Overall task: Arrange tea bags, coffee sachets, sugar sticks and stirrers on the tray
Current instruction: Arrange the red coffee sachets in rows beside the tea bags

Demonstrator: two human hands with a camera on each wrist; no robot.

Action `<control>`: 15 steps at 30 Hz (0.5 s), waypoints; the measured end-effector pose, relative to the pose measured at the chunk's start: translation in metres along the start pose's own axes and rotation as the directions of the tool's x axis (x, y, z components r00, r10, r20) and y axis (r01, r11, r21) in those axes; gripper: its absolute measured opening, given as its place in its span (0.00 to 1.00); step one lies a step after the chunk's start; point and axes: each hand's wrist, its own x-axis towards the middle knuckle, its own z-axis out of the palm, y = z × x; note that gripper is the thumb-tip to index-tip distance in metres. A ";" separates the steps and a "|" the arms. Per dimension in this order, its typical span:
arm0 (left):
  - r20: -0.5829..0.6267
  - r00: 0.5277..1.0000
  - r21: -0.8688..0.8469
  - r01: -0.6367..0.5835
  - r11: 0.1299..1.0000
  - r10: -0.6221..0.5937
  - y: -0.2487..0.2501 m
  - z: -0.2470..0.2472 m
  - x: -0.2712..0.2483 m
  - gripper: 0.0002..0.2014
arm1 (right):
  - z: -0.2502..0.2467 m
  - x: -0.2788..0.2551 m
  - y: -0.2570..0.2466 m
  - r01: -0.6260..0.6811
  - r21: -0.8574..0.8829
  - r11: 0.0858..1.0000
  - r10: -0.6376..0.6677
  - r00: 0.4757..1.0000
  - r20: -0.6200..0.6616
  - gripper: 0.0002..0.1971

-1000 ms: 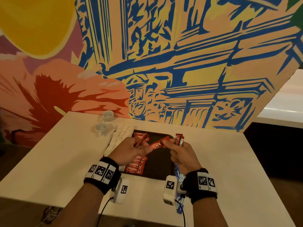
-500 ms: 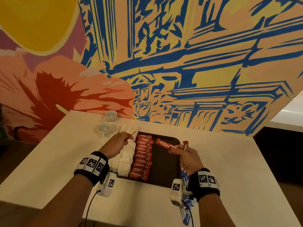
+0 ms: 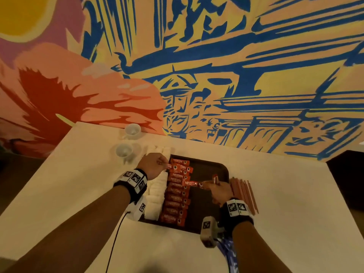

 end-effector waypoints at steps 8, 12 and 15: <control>0.012 1.000 0.129 0.023 0.991 -0.025 -0.018 0.038 0.053 0.04 | 0.035 0.044 0.007 -0.039 -0.046 0.998 0.042 0.998 0.052 0.02; 0.046 0.999 0.240 -0.002 0.971 -0.009 -0.029 0.060 0.076 0.02 | 0.050 0.067 0.010 -0.078 -0.034 0.996 0.080 0.994 0.075 0.04; 0.047 0.998 0.343 -0.063 0.937 0.049 -0.030 0.073 0.089 0.02 | 0.059 0.082 0.010 -0.070 -0.080 0.994 0.076 0.993 0.085 0.04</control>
